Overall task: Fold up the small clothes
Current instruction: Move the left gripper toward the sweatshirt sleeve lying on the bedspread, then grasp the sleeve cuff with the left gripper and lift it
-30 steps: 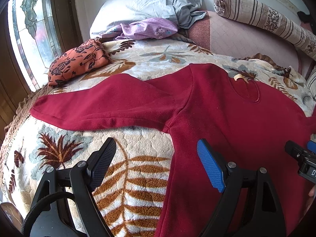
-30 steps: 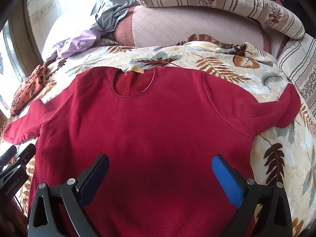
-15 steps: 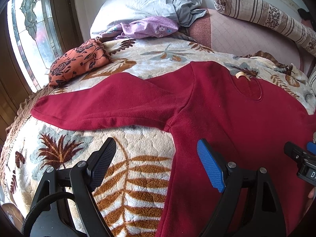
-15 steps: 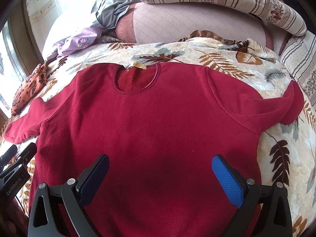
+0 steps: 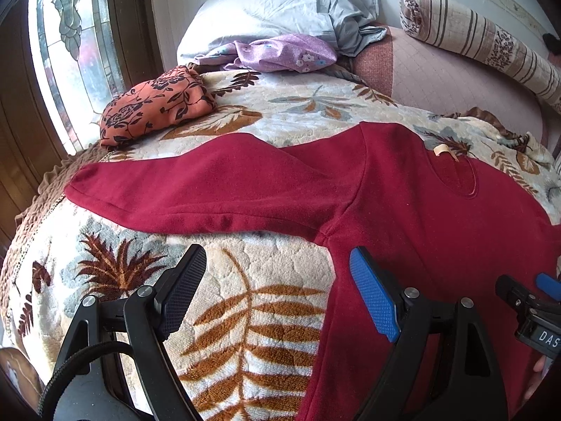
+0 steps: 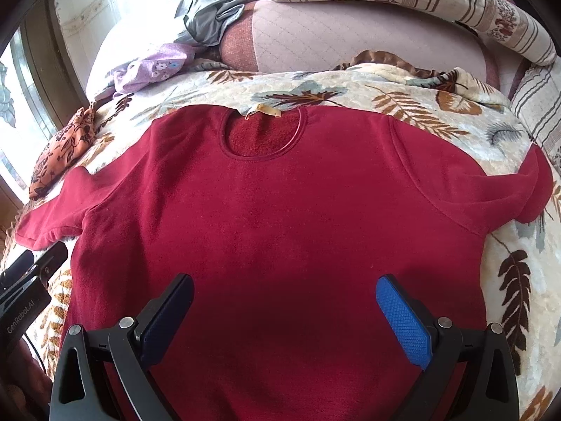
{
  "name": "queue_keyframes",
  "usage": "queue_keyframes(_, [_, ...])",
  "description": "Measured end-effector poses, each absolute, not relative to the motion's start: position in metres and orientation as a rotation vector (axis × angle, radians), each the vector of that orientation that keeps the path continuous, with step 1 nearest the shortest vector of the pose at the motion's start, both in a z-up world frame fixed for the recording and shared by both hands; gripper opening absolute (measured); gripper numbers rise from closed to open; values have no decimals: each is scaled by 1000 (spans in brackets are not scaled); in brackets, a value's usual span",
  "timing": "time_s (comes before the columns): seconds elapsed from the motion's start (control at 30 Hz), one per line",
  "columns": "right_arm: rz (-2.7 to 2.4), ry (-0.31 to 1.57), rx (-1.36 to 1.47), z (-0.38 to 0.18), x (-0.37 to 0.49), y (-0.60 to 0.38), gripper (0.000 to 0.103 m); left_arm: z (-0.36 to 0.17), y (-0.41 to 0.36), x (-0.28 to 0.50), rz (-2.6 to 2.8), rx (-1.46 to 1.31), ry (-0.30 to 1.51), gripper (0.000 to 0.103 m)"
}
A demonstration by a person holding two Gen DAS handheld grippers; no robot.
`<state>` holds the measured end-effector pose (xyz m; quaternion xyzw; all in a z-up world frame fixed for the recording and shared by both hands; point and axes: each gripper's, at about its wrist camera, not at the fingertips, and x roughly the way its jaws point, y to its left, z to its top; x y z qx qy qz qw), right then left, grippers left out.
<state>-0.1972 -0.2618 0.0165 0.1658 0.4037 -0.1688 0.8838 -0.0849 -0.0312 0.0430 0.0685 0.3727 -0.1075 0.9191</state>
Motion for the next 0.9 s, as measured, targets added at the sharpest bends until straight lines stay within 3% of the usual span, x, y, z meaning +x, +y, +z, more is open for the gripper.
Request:
queue_keyframes(0.37, [-283, 820, 365, 15, -191, -254, 103, 55, 12, -64, -100, 44, 805, 85])
queue_keyframes(0.6, [-264, 837, 336, 20, -186, -253, 103, 73, 85, -33, 88, -109, 813, 85])
queue_keyframes(0.9, [-251, 846, 328, 21, -186, -250, 103, 56, 166, 27, 267, -226, 893, 85])
